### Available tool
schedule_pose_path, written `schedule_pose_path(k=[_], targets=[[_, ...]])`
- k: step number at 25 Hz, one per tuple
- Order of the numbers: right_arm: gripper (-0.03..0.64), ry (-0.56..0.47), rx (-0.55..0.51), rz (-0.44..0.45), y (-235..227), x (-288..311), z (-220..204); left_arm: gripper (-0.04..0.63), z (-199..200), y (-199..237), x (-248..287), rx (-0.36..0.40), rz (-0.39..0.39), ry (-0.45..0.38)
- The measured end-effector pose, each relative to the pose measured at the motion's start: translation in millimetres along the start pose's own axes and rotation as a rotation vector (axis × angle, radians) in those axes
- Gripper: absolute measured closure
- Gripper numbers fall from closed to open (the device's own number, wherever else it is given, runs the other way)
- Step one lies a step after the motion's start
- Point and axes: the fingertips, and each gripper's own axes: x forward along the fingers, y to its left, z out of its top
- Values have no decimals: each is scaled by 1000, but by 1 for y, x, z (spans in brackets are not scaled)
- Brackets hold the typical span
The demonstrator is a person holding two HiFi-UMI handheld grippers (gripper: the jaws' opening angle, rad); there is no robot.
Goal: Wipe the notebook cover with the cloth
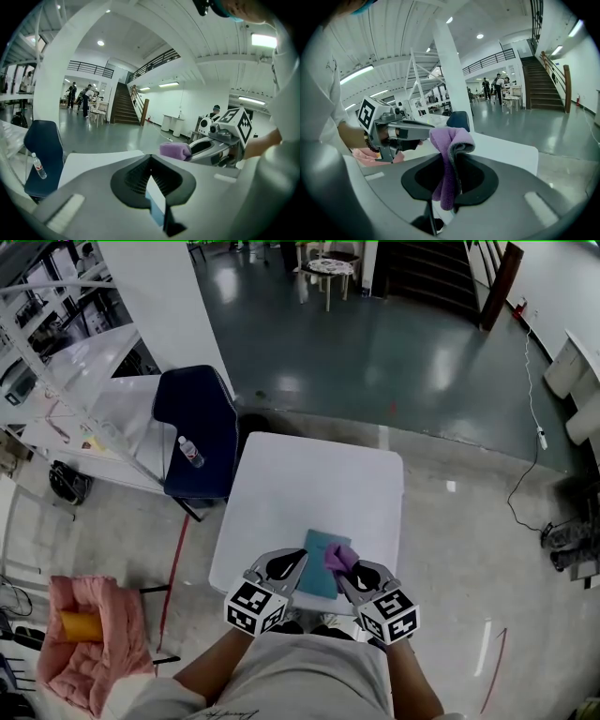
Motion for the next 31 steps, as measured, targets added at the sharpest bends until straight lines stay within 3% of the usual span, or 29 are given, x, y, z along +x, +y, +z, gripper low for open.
schedule_pose_path(k=[31], targets=[[522, -32, 3, -7, -15, -1, 17, 595, 10, -8, 12, 49, -39, 7]])
